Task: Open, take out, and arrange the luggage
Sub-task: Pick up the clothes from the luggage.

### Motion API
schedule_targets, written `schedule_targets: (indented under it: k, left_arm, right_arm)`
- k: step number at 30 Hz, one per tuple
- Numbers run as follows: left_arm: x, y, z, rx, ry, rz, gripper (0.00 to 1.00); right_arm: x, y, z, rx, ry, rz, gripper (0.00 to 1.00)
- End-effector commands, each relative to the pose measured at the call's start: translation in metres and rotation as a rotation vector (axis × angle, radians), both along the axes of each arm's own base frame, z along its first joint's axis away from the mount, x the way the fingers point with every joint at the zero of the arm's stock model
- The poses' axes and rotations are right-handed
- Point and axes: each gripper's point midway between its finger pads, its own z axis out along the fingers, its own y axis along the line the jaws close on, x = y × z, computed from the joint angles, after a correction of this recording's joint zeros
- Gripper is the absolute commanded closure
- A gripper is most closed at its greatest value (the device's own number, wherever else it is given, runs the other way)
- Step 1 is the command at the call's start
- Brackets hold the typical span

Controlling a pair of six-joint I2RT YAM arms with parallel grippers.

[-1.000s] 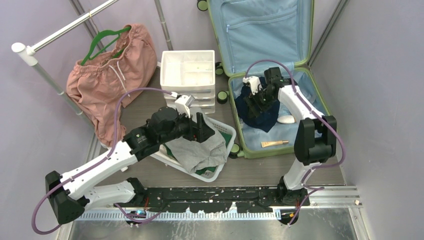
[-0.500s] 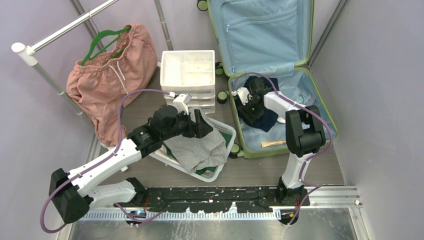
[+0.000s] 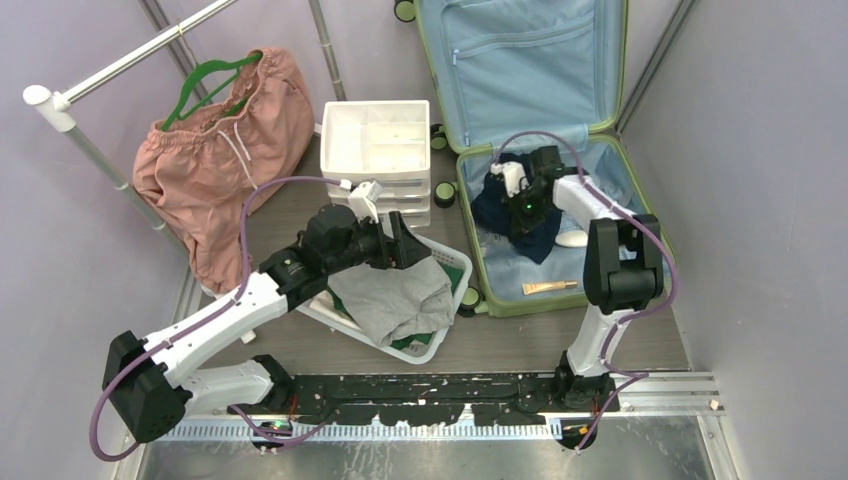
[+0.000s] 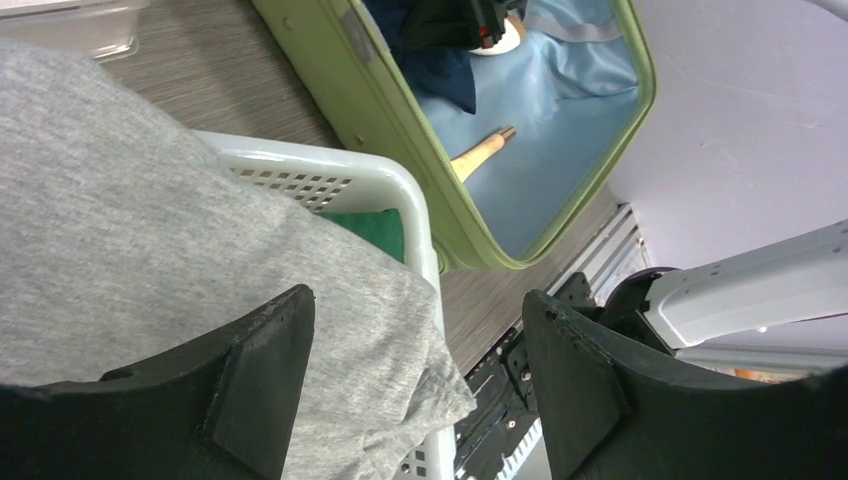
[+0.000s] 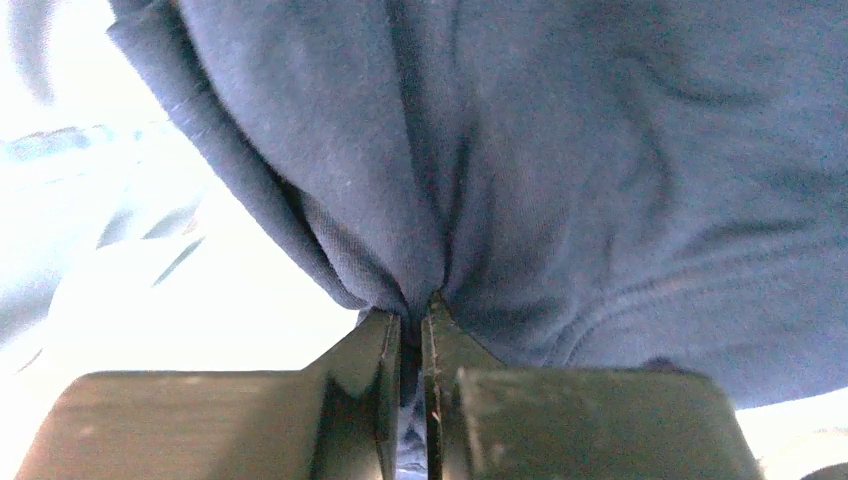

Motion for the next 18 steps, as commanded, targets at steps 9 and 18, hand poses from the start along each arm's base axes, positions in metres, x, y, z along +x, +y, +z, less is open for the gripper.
schedule_targets:
  k: [9,18]
  left_arm:
    - [0.006,-0.032,0.064,-0.314,-0.029,-0.056,0.24]
    - [0.029,-0.053,0.067,-0.538,0.144,0.057,0.25]
  right_arm:
    - [-0.027,0.002,0.112,0.251,-0.054,0.052,0.99]
    - [-0.048,0.007,0.164,0.424,-0.04,0.017,0.99]
